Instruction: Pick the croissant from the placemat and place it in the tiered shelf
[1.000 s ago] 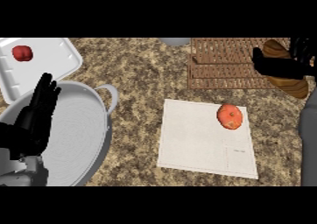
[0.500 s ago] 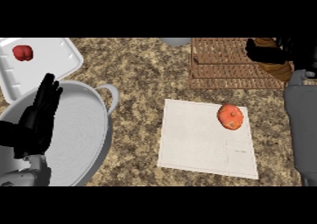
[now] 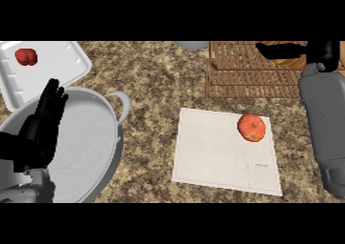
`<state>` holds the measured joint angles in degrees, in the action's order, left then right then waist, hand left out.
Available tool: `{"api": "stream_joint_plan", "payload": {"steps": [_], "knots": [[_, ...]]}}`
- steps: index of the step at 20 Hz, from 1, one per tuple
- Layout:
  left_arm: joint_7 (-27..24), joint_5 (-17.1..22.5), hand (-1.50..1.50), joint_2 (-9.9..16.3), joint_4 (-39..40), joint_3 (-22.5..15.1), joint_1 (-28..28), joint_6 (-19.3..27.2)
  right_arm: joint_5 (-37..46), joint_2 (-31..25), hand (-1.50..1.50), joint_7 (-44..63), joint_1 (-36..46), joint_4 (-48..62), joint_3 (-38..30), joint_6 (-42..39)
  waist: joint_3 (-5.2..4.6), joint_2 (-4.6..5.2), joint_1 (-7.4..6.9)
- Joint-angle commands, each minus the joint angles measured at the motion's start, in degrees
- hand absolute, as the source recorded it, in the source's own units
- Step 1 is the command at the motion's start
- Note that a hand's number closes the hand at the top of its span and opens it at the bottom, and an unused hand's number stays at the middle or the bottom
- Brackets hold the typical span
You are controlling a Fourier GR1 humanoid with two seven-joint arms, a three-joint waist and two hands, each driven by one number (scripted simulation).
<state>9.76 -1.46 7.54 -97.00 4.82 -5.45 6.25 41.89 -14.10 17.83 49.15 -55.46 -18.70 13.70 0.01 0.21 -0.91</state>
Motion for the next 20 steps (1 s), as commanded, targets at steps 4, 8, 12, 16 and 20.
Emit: {"api": "stream_joint_plan", "payload": {"steps": [4, 8, 12, 16, 20], "knots": [[0.6, 1.0, 0.00, 0.4, -2.6, 0.5, 3.4, -1.6, -6.1, -3.3, -1.50, -7.8, 3.7, 9.4, -2.6, -0.5, 0.01, -0.07, 0.04], [-1.8, 0.0, 0.00, 0.5, 4.6, 1.8, -2.0, -0.6, -7.7, -2.3, -1.50, -7.9, 5.3, 6.6, -1.4, -0.4, -0.01, -0.07, 0.47], [0.0, 0.7, 0.00, 0.5, 0.0, 1.5, 0.8, -0.9, -13.9, -3.3, -1.50, -9.1, 3.8, 1.6, -5.6, -0.8, 0.00, -0.32, 0.78], [-3.2, 1.0, 0.00, 0.2, 3.5, 2.3, 1.1, -1.3, -15.2, -4.2, -1.50, -5.1, 0.0, -4.7, -6.5, 0.7, -0.04, -0.45, 1.38], [1.1, 0.5, 0.00, 0.2, -0.8, 1.8, 0.4, -0.3, -16.5, -11.5, -1.50, 0.1, -0.9, -7.7, -10.1, -1.6, -0.01, -0.44, 1.45]]}}
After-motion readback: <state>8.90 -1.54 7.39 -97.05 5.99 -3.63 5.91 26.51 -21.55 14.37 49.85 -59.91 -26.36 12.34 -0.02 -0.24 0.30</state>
